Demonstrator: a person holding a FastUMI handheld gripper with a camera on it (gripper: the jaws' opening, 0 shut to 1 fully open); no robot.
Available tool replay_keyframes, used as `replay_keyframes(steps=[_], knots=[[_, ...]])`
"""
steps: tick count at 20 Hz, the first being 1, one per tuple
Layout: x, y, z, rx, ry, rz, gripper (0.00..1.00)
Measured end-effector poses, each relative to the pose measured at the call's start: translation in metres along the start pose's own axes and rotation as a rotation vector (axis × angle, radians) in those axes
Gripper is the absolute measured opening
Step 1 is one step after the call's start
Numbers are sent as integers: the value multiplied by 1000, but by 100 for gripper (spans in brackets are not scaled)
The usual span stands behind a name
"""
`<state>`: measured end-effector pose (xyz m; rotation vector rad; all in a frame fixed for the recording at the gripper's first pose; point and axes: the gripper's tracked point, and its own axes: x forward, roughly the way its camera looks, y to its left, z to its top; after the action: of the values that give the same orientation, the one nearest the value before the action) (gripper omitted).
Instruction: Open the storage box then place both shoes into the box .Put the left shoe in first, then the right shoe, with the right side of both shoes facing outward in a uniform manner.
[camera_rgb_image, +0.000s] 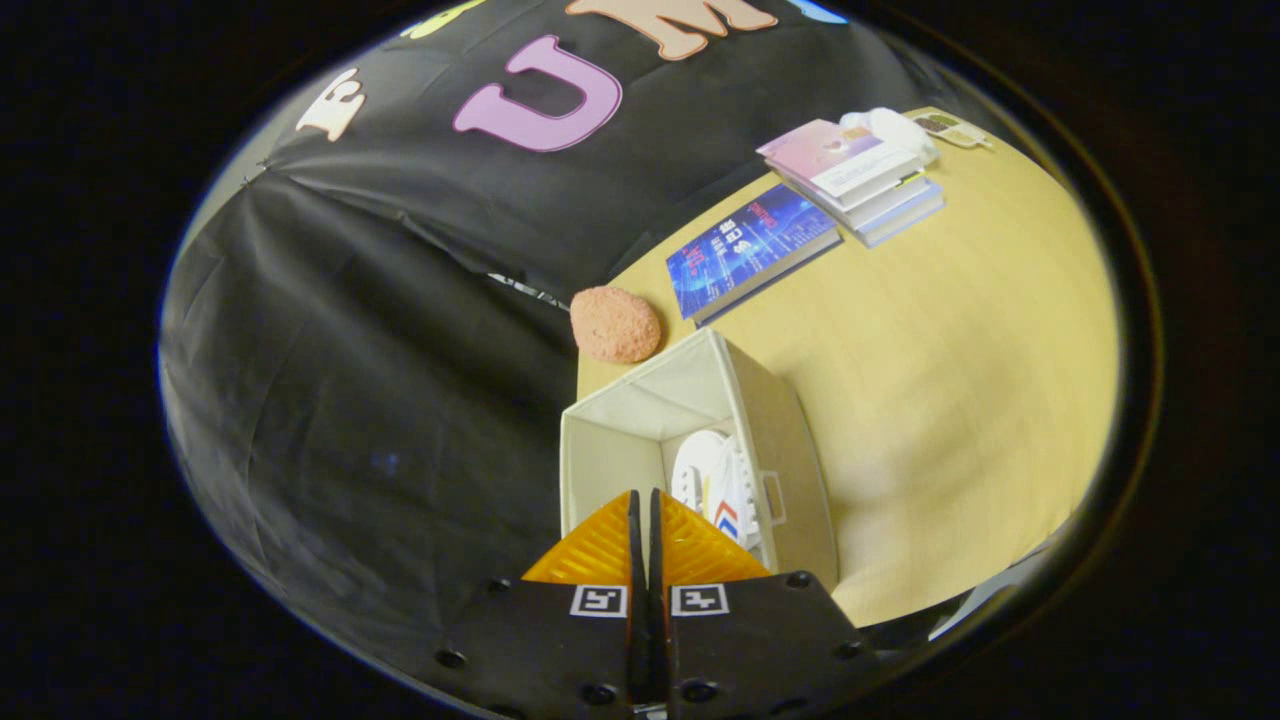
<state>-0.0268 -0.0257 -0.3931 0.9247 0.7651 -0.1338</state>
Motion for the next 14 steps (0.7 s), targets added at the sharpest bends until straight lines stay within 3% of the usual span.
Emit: replay_keyframes(steps=[6, 14], knots=[[-32, -15, 42, -62, -105, -3, 2], [-115, 2, 140, -289, -375, -24, 2]])
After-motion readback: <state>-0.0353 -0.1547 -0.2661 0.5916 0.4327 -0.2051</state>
